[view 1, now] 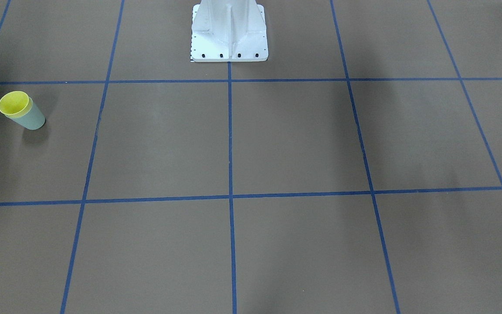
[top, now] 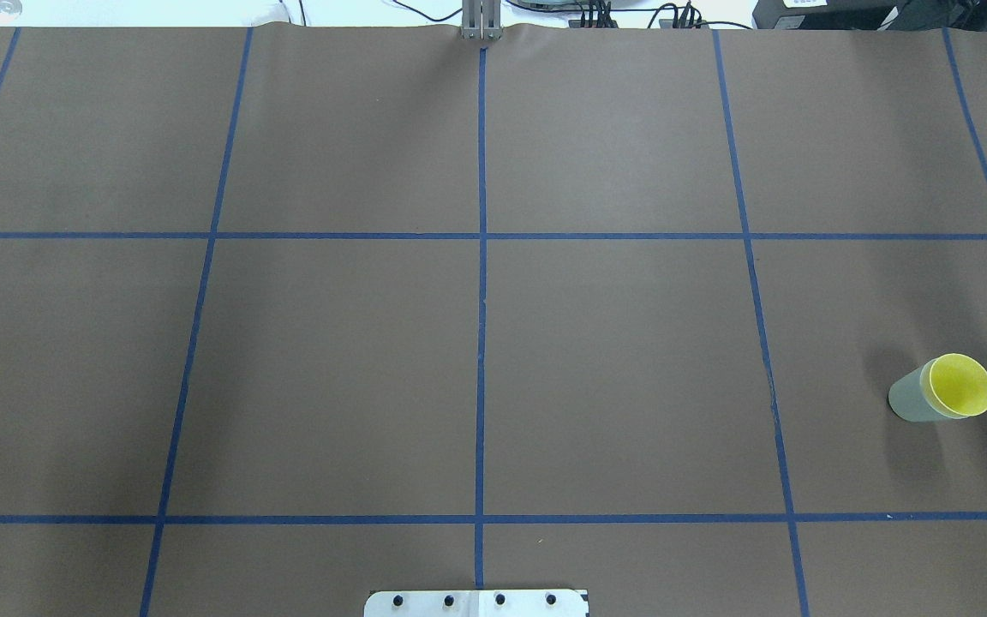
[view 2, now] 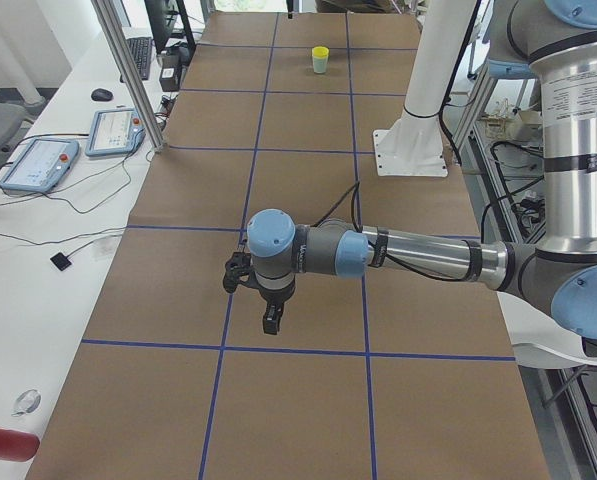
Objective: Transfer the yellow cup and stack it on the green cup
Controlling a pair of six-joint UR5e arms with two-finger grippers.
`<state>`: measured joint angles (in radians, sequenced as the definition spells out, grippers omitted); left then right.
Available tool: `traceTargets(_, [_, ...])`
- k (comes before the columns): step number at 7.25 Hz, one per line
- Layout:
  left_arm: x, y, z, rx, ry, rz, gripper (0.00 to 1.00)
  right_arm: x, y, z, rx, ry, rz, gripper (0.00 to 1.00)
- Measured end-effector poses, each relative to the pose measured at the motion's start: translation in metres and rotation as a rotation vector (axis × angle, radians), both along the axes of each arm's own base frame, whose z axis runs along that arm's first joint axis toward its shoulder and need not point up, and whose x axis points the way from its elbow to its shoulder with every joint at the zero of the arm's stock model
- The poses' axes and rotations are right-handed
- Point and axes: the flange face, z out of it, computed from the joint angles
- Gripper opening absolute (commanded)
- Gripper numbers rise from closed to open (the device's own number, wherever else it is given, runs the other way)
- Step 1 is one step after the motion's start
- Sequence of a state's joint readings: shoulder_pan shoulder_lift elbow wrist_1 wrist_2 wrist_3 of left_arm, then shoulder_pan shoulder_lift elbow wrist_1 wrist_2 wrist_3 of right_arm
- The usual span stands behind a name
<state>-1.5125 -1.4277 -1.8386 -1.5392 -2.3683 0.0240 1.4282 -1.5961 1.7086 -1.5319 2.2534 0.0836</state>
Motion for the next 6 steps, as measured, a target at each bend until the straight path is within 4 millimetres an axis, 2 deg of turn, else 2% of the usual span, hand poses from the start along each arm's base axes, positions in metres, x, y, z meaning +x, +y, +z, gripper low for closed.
traceTargets(6, [0.0001,-0.0010,-0.0055,0.031,0.007,-0.034,1.00,-0.0026,0.0051,0.0001,-0.010,0.003,0.003,1.00])
